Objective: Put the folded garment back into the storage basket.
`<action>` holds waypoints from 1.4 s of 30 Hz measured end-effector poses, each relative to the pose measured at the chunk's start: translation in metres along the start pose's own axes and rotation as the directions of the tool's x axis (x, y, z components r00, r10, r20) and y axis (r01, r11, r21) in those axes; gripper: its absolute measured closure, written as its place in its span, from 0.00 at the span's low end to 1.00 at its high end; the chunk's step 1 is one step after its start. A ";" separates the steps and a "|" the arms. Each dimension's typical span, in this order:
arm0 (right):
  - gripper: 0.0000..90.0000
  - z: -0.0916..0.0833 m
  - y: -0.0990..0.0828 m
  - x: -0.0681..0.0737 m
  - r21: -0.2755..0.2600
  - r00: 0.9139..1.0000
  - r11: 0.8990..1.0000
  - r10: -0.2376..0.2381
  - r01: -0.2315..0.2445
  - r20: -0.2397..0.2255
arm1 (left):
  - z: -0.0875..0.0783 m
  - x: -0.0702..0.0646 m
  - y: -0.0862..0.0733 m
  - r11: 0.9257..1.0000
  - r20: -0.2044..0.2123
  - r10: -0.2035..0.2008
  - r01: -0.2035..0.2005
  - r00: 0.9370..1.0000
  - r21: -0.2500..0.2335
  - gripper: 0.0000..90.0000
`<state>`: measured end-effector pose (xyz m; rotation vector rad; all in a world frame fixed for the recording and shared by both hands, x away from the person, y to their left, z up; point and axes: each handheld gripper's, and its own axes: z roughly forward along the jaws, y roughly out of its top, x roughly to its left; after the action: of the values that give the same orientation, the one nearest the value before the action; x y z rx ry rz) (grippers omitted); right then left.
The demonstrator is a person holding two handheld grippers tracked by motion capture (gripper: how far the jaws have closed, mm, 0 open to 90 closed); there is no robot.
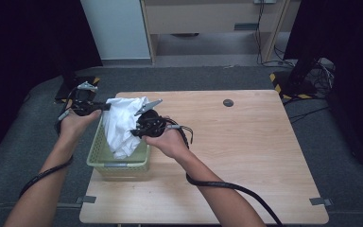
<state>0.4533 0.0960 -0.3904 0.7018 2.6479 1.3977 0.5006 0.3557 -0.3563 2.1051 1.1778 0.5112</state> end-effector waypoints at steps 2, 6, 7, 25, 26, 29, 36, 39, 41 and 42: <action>0.90 0.003 0.000 0.001 -0.001 1.000 1.000 0.003 -0.003 -0.002 | 0.000 0.002 -0.002 1.000 -0.001 -0.002 0.002 1.000 0.002 0.93; 0.90 0.009 -0.001 0.002 0.001 1.000 1.000 0.008 -0.008 -0.009 | 0.000 0.006 -0.004 1.000 -0.003 -0.007 0.007 1.000 0.007 0.93; 0.89 0.010 -0.001 0.002 0.005 1.000 1.000 0.010 -0.010 -0.011 | 0.001 0.007 -0.004 1.000 -0.003 -0.009 0.009 1.000 0.009 0.93; 0.22 -0.002 -0.044 -0.010 0.027 0.999 0.999 0.040 -0.041 0.032 | 0.027 -0.006 -0.023 0.992 -0.038 -0.032 0.036 0.999 0.124 0.34; 0.21 -0.005 -0.043 -0.010 0.022 0.999 0.999 0.039 -0.040 0.024 | 0.027 -0.008 -0.023 0.992 -0.041 -0.031 0.036 0.999 0.124 0.30; 0.14 -0.012 -0.042 -0.008 0.009 1.000 1.000 0.023 -0.023 0.012 | 0.027 -0.015 -0.021 0.992 -0.041 -0.029 0.034 0.999 0.123 0.21; 0.06 -0.029 -0.043 -0.010 -0.004 0.999 0.999 0.036 -0.036 0.009 | 0.025 -0.034 -0.015 0.991 -0.012 -0.012 0.014 1.000 0.137 0.09; 0.06 -0.037 -0.044 -0.013 -0.002 0.999 0.999 0.044 -0.044 0.011 | 0.023 -0.043 -0.012 0.991 0.004 -0.015 0.015 1.000 0.130 0.07; 0.06 -0.042 -0.046 -0.014 -0.003 0.999 0.999 0.038 -0.038 0.011 | 0.023 -0.049 -0.009 0.992 0.006 -0.016 0.015 1.000 0.124 0.07; 0.06 -0.045 -0.047 -0.014 -0.002 0.999 0.999 0.038 -0.038 0.010 | 0.022 -0.053 -0.008 0.992 0.007 -0.014 0.013 1.000 0.125 0.07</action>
<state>0.4367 0.0328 -0.4035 0.7603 2.6389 1.4026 0.4824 0.3055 -0.3786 2.2003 1.2478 0.4327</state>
